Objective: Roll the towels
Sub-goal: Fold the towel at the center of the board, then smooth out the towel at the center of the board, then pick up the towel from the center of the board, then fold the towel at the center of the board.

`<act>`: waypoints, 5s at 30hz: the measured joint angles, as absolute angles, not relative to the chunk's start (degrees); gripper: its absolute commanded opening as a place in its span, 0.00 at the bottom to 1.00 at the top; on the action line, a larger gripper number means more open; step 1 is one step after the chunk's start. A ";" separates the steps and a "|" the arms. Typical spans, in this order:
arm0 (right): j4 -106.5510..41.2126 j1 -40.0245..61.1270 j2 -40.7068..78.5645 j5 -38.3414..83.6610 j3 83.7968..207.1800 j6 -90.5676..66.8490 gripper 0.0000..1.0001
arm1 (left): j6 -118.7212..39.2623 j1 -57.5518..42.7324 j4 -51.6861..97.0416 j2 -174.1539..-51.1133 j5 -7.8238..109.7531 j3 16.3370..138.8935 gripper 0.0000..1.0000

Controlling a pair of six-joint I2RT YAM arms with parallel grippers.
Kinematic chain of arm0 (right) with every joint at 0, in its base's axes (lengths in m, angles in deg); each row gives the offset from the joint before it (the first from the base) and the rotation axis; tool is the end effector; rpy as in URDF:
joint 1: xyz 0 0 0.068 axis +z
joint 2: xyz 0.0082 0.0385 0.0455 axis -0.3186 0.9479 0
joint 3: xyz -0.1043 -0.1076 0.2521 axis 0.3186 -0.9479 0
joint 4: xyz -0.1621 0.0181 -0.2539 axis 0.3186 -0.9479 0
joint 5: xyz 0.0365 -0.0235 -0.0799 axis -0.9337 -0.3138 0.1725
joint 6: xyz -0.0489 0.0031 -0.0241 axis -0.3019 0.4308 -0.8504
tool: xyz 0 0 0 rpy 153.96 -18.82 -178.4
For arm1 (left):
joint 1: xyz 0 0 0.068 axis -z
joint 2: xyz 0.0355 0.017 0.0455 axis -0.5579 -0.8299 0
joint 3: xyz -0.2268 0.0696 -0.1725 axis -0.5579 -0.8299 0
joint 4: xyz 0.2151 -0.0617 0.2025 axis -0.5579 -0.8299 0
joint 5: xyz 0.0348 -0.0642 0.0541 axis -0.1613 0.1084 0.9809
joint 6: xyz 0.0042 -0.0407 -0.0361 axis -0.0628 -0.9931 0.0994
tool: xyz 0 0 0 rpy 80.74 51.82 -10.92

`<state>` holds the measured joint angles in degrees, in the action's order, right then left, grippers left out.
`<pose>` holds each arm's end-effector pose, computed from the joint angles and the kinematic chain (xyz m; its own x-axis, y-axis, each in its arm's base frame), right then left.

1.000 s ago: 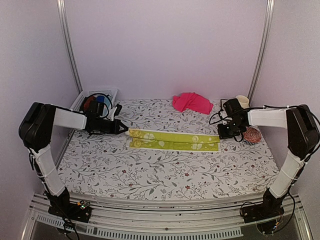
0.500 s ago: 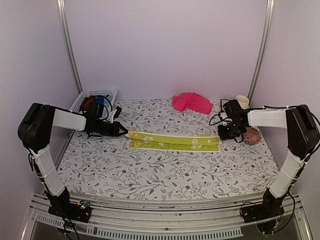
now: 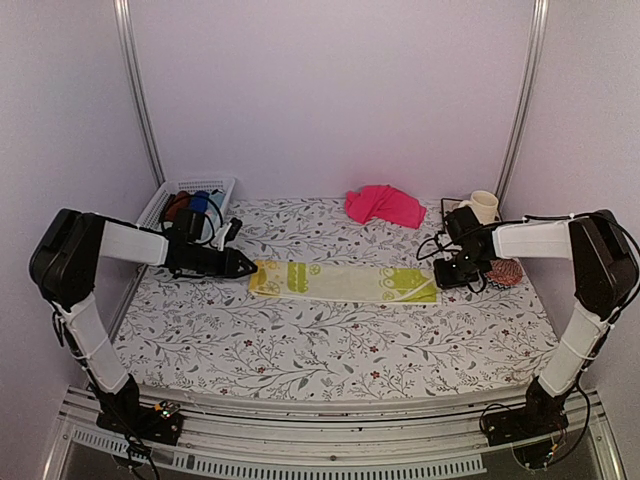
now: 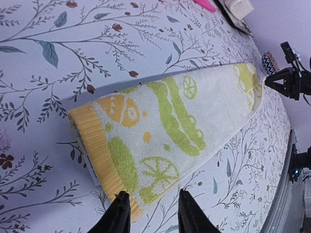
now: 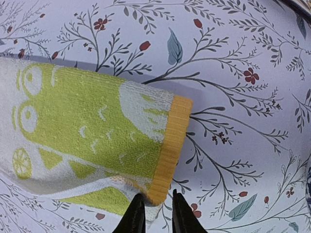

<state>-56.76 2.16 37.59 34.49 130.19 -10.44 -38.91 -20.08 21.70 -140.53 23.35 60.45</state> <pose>0.3534 0.1310 0.1588 -0.8789 -0.1800 -0.4417 -0.1995 0.9799 -0.0025 0.3757 -0.1145 0.1402 -0.8080 0.0432 -0.5876 0.4374 0.7122 -0.5491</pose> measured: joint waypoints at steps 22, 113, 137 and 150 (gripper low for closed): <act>-61.09 2.16 35.63 31.45 143.57 -5.85 0.59 | -43.72 -19.89 16.80 -141.96 25.73 76.16 0.46; -46.97 -5.47 44.11 11.93 129.27 15.46 0.38 | -45.45 -12.39 -6.93 -145.45 28.83 84.73 0.57; -58.47 -5.91 41.55 17.63 130.76 16.22 0.02 | -45.47 -12.96 -7.85 -143.94 30.21 85.02 0.57; -74.66 -16.03 34.88 25.39 139.35 8.16 0.02 | -45.54 -13.35 -7.81 -143.81 30.34 84.99 0.57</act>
